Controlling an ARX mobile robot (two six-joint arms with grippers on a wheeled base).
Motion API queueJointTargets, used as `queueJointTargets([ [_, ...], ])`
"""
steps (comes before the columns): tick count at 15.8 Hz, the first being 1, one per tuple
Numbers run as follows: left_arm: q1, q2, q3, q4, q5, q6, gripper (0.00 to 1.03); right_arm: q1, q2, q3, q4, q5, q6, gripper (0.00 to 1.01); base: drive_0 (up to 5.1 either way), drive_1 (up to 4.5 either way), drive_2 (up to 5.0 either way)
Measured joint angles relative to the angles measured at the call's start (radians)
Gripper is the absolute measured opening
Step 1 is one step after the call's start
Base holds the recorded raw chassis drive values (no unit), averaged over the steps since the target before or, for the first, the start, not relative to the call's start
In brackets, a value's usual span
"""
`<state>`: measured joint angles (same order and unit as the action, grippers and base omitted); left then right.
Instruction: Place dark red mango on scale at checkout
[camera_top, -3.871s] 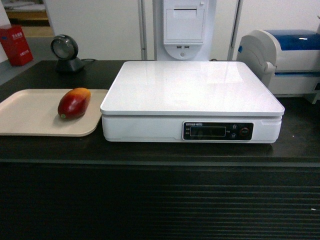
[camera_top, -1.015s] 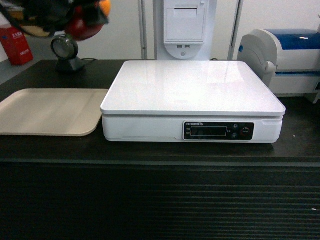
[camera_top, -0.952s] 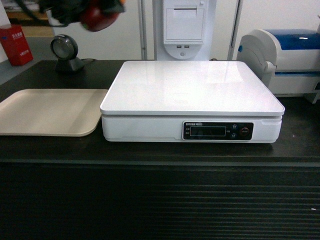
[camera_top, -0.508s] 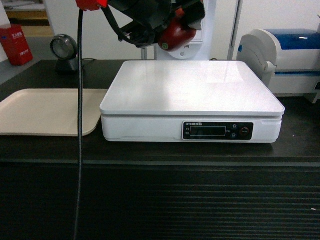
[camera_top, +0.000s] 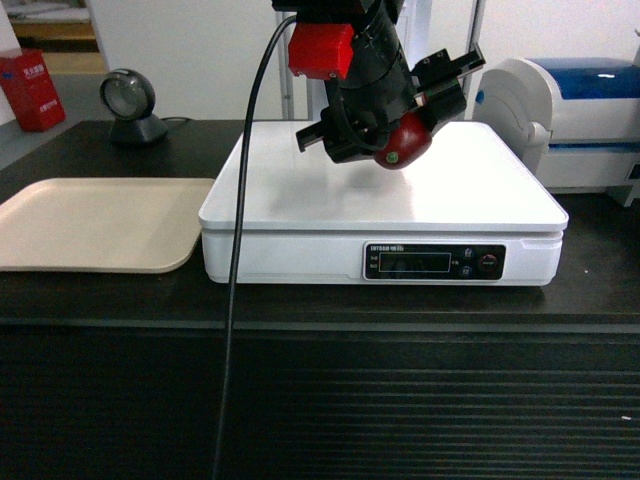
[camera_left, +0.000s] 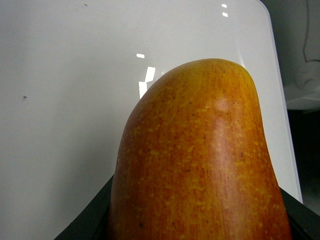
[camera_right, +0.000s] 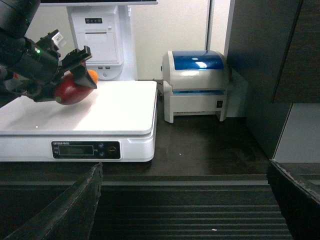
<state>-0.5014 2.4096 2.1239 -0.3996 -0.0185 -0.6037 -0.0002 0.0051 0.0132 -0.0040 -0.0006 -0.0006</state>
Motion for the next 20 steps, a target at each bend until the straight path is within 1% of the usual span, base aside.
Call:
queueJointTargets([
  [1,0.0,0.023,0.038,-0.023,-0.027,-0.01,0.6,0.0,0.0,0.0,0.0,0.0,0.0,0.98,0.0,0.0,0.0],
  [3,0.0,0.036,0.059,-0.04,-0.088,-0.017,0.6,0.0,0.0,0.0,0.0,0.0,0.0,0.98,0.0,0.0,0.0],
  [4,-0.001,0.044,0.076,-0.064,-0.104,-0.015,0.6,0.0,0.0,0.0,0.0,0.0,0.0,0.98,0.0,0.0,0.0],
  [6,-0.007,0.057,0.095,-0.074,-0.125,-0.008,0.6,0.0,0.0,0.0,0.0,0.0,0.0,0.98,0.0,0.0,0.0],
  [7,-0.011,0.058,0.095,-0.085,-0.13,-0.005,0.65,0.0,0.0,0.0,0.0,0.0,0.0,0.98,0.0,0.0,0.0],
  [8,-0.016,0.059,0.094,-0.082,-0.136,0.0,0.76,0.0,0.0,0.0,0.0,0.0,0.0,0.98,0.0,0.0,0.0],
  [9,-0.017,0.059,0.087,-0.063,-0.139,0.002,0.85,0.0,0.0,0.0,0.0,0.0,0.0,0.98,0.0,0.0,0.0],
  [10,-0.019,0.059,0.087,-0.071,-0.139,0.002,0.96,0.0,0.0,0.0,0.0,0.0,0.0,0.98,0.0,0.0,0.0],
  [11,-0.019,0.059,0.087,-0.079,-0.134,0.003,0.99,0.0,0.0,0.0,0.0,0.0,0.0,0.98,0.0,0.0,0.0],
  [12,-0.019,0.059,0.088,-0.069,-0.133,0.004,0.97,0.0,0.0,0.0,0.0,0.0,0.0,0.98,0.0,0.0,0.0],
  [13,-0.019,0.058,0.088,-0.047,-0.135,0.011,0.98,0.0,0.0,0.0,0.0,0.0,0.0,0.98,0.0,0.0,0.0],
  [14,-0.019,0.058,0.088,-0.015,-0.15,0.027,0.98,0.0,0.0,0.0,0.0,0.0,0.0,0.98,0.0,0.0,0.0],
  [15,-0.018,0.05,0.076,0.04,-0.172,0.06,0.98,0.0,0.0,0.0,0.0,0.0,0.0,0.98,0.0,0.0,0.0],
  [17,-0.018,-0.003,0.002,0.156,-0.196,0.147,0.98,0.0,0.0,0.0,0.0,0.0,0.0,0.98,0.0,0.0,0.0],
  [18,-0.016,-0.046,-0.044,0.23,-0.19,0.204,0.98,0.0,0.0,0.0,0.0,0.0,0.0,0.98,0.0,0.0,0.0],
  [19,-0.014,-0.101,-0.103,0.323,-0.167,0.266,0.98,0.0,0.0,0.0,0.0,0.0,0.0,0.98,0.0,0.0,0.0],
  [20,-0.013,-0.166,-0.18,0.43,-0.13,0.328,0.98,0.0,0.0,0.0,0.0,0.0,0.0,0.98,0.0,0.0,0.0],
])
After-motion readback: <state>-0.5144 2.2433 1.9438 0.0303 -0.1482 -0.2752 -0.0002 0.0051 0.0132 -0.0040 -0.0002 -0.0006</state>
